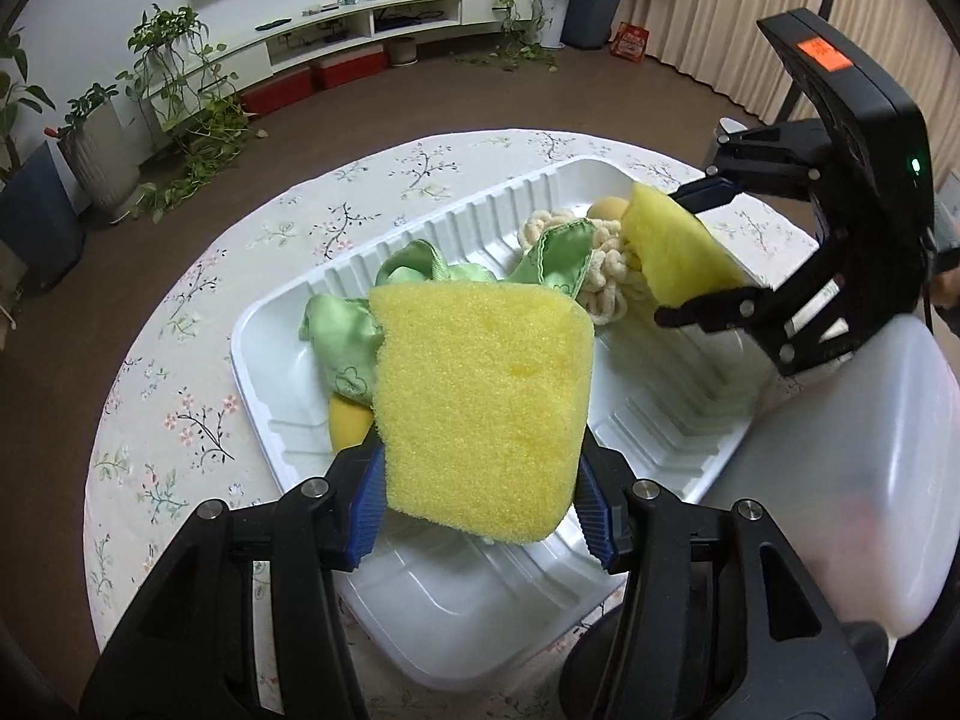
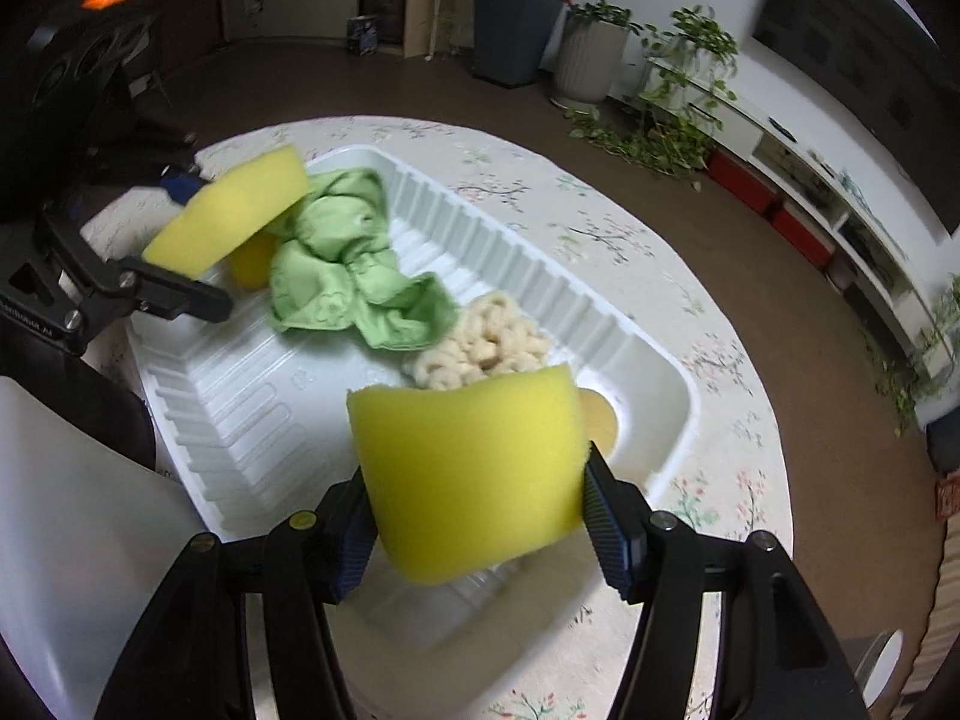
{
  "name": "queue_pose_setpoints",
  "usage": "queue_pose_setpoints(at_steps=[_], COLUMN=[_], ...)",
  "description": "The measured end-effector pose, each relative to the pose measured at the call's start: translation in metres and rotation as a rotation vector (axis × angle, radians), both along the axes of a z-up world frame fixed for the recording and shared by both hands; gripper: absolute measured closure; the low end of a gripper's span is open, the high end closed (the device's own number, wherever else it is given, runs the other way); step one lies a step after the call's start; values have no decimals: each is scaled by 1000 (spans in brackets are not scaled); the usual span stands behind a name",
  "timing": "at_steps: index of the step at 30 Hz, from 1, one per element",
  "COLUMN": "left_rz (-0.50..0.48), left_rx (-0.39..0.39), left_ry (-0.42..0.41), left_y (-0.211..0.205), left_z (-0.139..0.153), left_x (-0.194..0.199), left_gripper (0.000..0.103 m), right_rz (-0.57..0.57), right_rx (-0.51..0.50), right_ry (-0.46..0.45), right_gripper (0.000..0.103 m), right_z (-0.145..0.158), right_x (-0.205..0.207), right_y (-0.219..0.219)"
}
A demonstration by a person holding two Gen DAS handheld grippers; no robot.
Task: Organize soft objects
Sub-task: 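Carry both yellow sponges over the white tray and lower them in, then open both tools to release the yellow sponges into the tray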
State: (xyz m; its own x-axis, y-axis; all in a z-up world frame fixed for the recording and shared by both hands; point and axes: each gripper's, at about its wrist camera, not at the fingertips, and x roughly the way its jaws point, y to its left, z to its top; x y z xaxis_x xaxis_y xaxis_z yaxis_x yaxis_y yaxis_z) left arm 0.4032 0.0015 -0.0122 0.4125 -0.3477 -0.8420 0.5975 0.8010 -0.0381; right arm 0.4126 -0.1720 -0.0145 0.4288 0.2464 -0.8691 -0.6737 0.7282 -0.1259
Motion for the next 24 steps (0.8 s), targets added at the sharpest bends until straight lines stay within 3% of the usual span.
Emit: queue_pose_setpoints(at_steps=[3, 7, 10, 16, 24], left_rz=[18, 20, 26, 62, 88], left_rx=[-5, -1, -14, -82, -118], left_ry=[-2, -11, -7, -1, 17], left_y=[-1, -3, -2, 12, 22], left_z=[1, 0, 0, 4, -5], left_x=[1, 0, 0, 1, -1], left_gripper=[50, 32, 29, 27, 27], right_rz=[13, 21, 19, 20, -7], right_rx=[-11, -11, -8, 10, 124], right_ry=[-8, -22, -34, -54, -87], right_gripper=[37, 33, 27, 20, 12], right_z=[0, 0, -1, 3, 18], right_x=[2, 3, 0, -3, -6], right_y=[6, 8, 5, -5, -29])
